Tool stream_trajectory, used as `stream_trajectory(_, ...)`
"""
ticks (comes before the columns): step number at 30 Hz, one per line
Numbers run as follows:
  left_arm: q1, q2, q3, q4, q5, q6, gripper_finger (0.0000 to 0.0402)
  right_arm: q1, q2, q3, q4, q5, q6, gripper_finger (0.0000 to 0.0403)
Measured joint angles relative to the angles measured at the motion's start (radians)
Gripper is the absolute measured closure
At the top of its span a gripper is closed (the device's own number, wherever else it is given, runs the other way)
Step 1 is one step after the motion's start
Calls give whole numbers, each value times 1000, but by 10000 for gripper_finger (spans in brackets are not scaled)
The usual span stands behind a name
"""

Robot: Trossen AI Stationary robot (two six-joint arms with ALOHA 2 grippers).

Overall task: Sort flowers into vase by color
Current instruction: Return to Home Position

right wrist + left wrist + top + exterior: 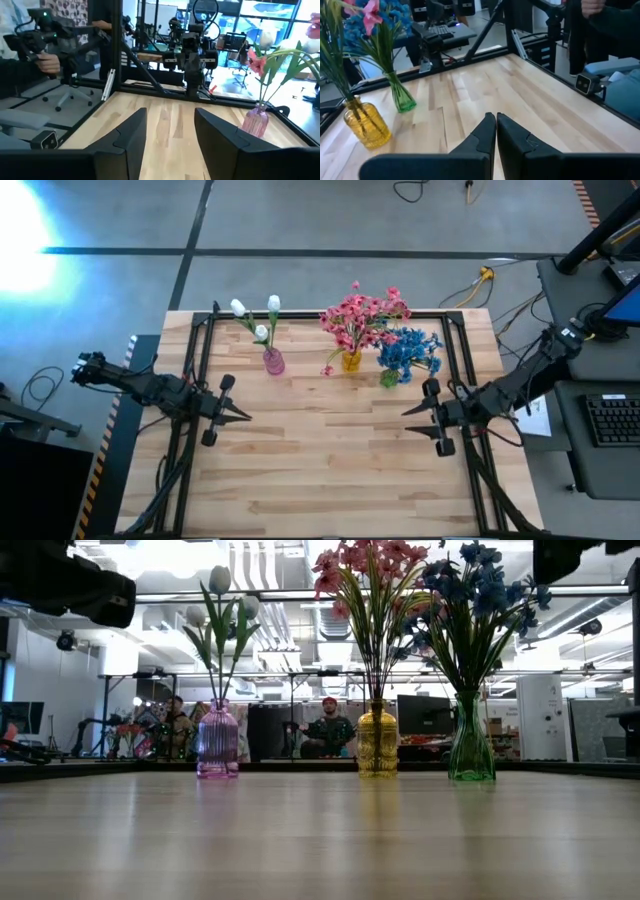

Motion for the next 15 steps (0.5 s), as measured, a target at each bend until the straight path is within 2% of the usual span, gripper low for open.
stream_trajectory(7,32,-34,0,-9,-1,3,402,-64,-116,-97,19,-10,-16,278)
stream_trajectory(15,90,-103,-27,-8,-1,30,401,-95,-349,-202,45,-9,-94,296)
